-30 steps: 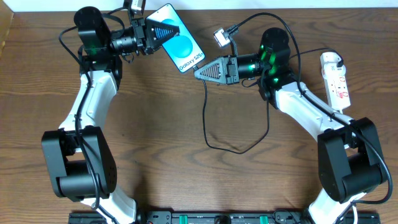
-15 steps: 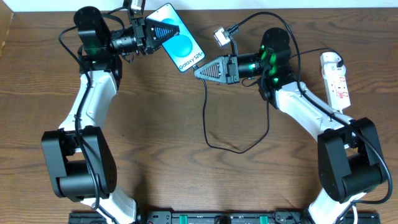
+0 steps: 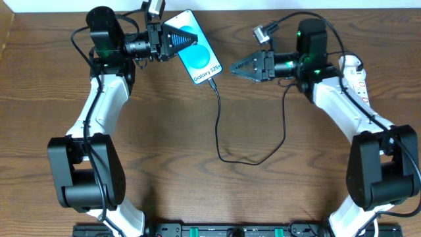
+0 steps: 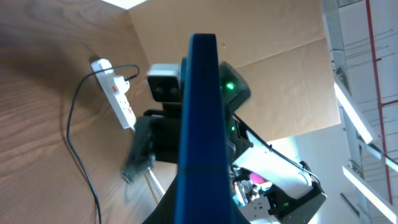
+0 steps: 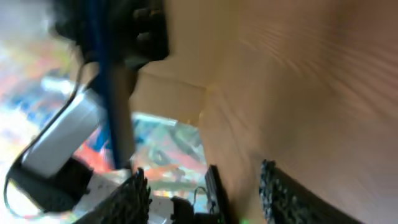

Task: Plug charger to phone and switch on socket
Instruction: 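Open the right gripper and pull it back from the cable, then lower the phone flat onto the table and open the left gripper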

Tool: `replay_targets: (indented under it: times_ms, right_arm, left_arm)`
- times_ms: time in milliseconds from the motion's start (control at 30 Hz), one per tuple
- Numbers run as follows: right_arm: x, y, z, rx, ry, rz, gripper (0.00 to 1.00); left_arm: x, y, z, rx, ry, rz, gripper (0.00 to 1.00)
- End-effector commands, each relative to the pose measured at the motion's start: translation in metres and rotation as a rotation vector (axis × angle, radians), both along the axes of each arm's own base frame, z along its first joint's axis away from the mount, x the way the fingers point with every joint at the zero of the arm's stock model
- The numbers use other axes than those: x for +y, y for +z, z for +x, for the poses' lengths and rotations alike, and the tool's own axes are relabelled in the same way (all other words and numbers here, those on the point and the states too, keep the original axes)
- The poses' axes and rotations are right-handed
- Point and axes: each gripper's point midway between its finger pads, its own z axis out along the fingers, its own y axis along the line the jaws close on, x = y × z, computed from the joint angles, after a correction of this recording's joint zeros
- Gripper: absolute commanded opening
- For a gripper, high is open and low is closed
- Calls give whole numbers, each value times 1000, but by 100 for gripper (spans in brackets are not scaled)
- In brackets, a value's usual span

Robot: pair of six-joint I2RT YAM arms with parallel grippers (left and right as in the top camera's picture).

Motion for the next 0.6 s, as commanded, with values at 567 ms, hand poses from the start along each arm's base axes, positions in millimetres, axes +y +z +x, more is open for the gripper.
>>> replay_targets:
  times_ms: [567]
  right_arm:
    - [-46,-100,8,-39,-264,-845,52]
  left_arm:
    - [35,-231,-25,362,161,614,8]
